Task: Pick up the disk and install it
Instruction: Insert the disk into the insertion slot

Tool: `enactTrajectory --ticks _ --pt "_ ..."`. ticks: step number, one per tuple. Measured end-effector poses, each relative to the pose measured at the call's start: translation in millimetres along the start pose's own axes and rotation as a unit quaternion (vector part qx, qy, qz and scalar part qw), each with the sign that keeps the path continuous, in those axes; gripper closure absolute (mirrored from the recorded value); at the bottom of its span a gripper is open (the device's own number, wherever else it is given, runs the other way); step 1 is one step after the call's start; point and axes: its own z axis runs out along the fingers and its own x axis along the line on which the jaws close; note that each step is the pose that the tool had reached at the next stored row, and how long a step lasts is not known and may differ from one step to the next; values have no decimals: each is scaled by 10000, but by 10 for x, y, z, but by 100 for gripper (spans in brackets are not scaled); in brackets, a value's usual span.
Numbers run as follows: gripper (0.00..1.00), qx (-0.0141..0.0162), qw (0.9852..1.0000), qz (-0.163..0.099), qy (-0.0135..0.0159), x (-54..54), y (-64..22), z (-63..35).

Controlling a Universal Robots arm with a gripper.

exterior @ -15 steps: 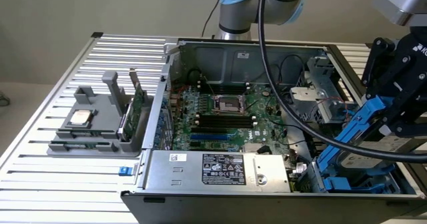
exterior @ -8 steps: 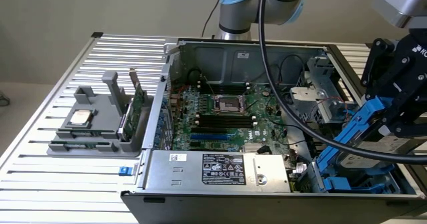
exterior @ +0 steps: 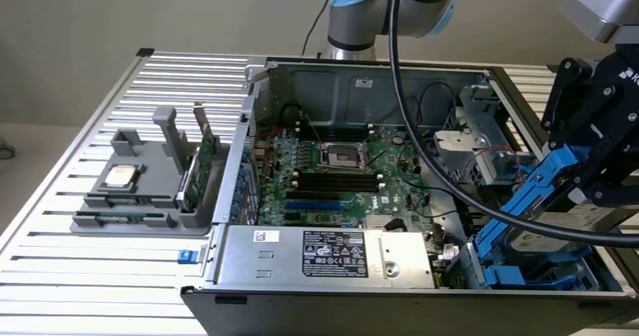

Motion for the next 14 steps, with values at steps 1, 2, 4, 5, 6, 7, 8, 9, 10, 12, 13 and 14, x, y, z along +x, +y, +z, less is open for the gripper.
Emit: enactTrajectory --ticks 1,2,4,5,6,7,8,9,10,12,13,14 --pt "67 0 10000 0 1 0 0 4" --pt "67 0 10000 0 2 0 -1 9" --pt "67 0 10000 0 1 1 -1 21" --pt "67 0 10000 0 1 1 -1 27" --pt "67 0 10000 0 0 1 -2 33" --pt "67 0 10000 1 0 1 -2 38" --pt "67 0 10000 0 1 1 -2 41" --pt "67 1 10000 0 1 1 -2 43" --pt "67 1 10000 2 0 1 0 46" --pt "67 0 10000 5 -1 1 1 48" --pt "67 -4 10000 5 -2 1 1 49" --pt "67 -9 10000 6 -3 1 2 50"
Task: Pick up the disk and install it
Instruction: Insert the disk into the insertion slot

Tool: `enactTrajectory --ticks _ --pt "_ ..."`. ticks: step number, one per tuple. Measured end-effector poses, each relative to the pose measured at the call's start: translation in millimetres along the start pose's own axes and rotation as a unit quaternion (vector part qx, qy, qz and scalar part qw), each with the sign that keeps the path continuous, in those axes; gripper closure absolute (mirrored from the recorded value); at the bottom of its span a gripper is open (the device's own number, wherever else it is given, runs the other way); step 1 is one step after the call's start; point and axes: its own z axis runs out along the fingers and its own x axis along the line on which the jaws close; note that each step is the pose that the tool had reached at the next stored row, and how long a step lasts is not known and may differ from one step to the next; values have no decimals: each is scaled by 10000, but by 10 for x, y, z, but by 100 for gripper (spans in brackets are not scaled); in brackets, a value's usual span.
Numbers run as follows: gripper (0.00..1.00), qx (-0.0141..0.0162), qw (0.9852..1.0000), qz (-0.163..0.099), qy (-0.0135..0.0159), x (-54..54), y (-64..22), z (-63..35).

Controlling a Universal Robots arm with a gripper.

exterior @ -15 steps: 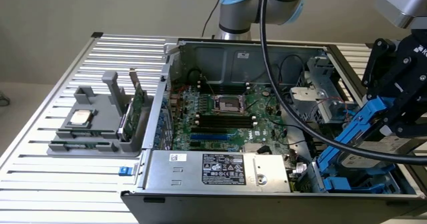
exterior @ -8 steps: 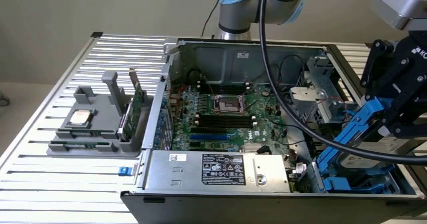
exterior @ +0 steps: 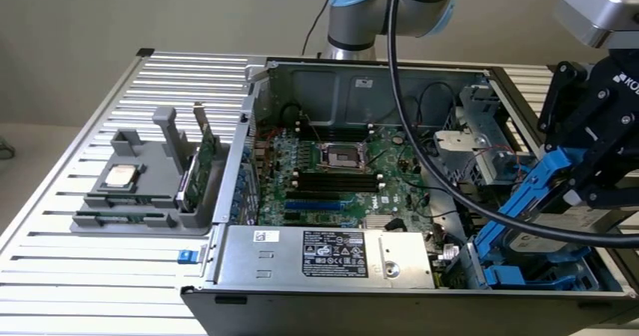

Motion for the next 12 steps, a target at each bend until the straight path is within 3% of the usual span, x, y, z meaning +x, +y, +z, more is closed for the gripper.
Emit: enactTrajectory --ticks 6,12 --pt "67 -40 10000 8 -1 10 4 0" --pt "67 -108 9999 36 -2 11 10 -46"
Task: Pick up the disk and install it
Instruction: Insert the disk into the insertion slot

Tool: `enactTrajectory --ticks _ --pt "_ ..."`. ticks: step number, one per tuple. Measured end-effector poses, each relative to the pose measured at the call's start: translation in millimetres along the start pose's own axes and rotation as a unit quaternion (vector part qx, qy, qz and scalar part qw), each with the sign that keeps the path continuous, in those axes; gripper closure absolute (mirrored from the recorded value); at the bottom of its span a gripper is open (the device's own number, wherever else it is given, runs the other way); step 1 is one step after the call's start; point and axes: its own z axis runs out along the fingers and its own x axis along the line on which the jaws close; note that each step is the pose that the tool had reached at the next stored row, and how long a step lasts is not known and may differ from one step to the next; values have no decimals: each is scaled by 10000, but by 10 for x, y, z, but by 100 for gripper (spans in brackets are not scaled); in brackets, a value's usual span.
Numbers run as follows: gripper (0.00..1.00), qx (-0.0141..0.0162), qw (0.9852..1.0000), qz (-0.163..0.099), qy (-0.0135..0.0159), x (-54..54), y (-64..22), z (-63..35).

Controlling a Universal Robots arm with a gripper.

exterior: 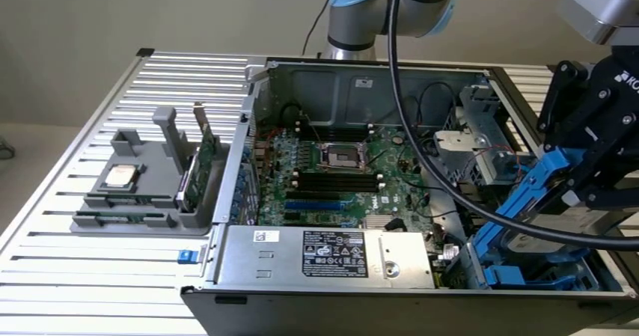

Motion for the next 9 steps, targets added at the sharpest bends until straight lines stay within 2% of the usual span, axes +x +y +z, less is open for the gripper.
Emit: enactTrajectory --ticks 3,9 --pt "67 -11 10000 1 -1 0 2 -21" --pt "67 -13 10000 1 1 0 0 -23"
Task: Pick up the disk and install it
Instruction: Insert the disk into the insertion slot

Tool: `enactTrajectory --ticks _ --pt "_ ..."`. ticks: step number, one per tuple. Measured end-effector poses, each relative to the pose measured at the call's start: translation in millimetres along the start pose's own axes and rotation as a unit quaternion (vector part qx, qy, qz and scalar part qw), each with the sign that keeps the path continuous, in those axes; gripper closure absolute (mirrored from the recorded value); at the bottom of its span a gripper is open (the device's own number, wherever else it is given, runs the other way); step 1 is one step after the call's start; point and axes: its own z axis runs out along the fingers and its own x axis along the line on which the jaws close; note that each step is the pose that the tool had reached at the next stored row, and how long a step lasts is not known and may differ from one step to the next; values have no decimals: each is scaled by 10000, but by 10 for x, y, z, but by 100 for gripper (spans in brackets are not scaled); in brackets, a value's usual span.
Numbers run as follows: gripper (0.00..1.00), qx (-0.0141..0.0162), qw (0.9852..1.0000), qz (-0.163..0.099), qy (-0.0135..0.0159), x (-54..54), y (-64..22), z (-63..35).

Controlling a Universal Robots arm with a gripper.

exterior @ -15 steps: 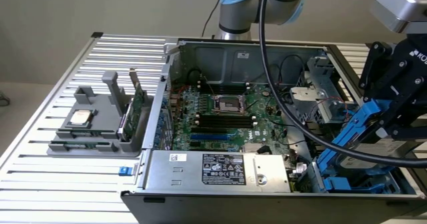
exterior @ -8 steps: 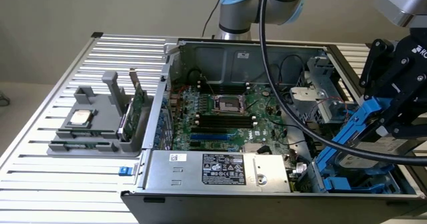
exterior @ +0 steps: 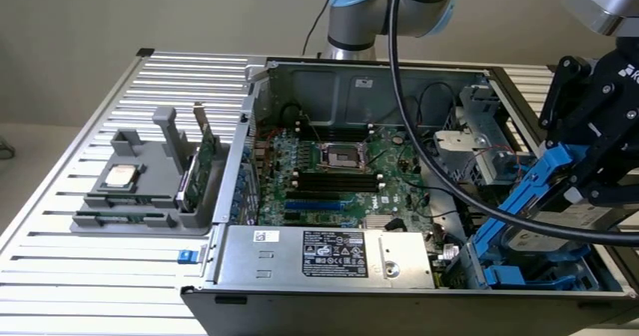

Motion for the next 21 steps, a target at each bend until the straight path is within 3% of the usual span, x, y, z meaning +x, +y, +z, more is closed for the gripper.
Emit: enactTrajectory --ticks 8,21 --pt "67 0 10000 1 0 1 -18 9" --pt "67 0 10000 0 0 4 -32 126"
